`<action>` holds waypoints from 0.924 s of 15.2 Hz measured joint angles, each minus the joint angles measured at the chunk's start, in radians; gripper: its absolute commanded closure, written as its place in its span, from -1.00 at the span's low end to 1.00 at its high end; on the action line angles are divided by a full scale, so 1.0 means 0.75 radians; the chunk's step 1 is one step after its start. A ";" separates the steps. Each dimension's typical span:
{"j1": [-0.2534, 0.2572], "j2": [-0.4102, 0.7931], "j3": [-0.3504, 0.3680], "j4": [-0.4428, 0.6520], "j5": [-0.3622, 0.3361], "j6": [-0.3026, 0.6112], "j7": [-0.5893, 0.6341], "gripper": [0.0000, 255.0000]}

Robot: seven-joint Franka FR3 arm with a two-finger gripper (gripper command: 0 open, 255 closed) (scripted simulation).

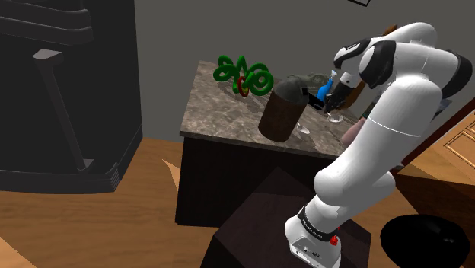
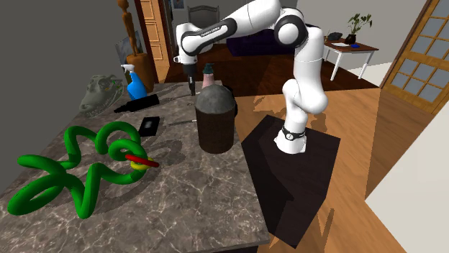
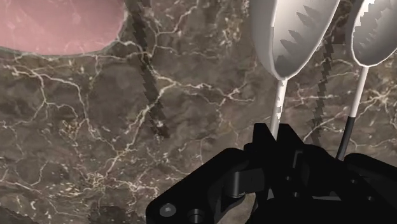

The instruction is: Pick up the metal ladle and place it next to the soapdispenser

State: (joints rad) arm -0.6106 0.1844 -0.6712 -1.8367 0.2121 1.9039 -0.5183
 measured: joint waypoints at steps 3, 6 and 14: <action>-0.001 0.015 0.004 -0.035 0.014 0.046 -0.011 1.00; -0.004 0.041 0.010 -0.065 0.034 0.095 -0.025 1.00; -0.019 0.107 0.027 -0.134 0.091 0.212 -0.071 1.00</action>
State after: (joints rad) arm -0.6250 0.2648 -0.6512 -1.9373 0.2803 2.0630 -0.5717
